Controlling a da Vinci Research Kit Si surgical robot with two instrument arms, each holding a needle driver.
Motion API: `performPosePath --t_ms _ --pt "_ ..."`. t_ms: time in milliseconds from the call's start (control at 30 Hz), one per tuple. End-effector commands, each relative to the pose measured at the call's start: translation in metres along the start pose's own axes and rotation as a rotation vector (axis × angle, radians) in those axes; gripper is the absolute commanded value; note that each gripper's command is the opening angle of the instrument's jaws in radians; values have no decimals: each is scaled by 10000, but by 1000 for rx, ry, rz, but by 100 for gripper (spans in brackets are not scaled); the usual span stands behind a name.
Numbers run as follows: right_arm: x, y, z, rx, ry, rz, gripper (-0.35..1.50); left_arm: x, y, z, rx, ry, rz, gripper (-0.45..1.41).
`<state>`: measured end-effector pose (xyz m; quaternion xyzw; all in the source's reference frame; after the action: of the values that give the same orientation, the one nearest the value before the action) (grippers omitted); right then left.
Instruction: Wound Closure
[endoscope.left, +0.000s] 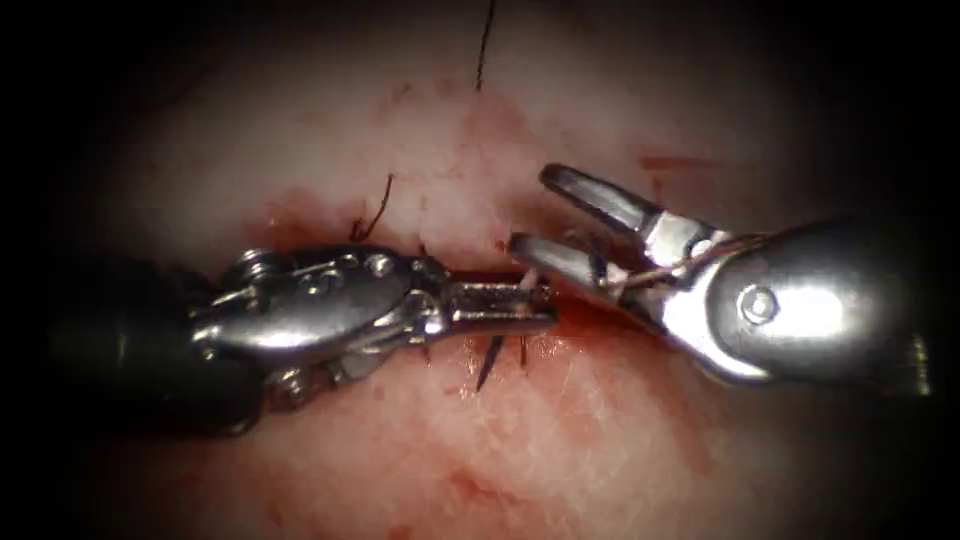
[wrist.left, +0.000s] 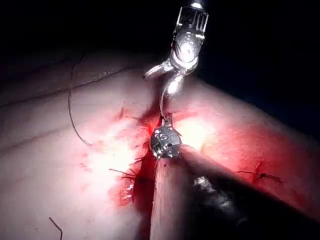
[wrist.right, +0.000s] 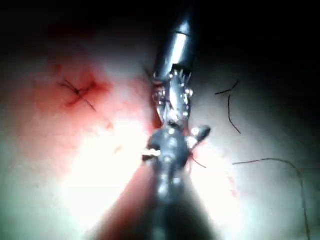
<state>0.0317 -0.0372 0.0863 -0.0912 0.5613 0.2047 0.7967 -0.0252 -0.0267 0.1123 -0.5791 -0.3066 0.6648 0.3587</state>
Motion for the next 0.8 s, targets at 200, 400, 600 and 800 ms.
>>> performPosePath --t_ms 200,400,600,800 --pt "-5 -3 10 13 60 33 109 -5 -2 8 -44 28 -35 -45" --pt "-7 -6 10 21 79 31 89 -4 -2 8 -61 38 -45 -45" --pt "-15 -9 11 30 82 29 64 -4 0 10 -68 42 -44 -45" --pt "-18 -12 11 49 70 23 52 -4 0 10 -72 41 -44 -45"
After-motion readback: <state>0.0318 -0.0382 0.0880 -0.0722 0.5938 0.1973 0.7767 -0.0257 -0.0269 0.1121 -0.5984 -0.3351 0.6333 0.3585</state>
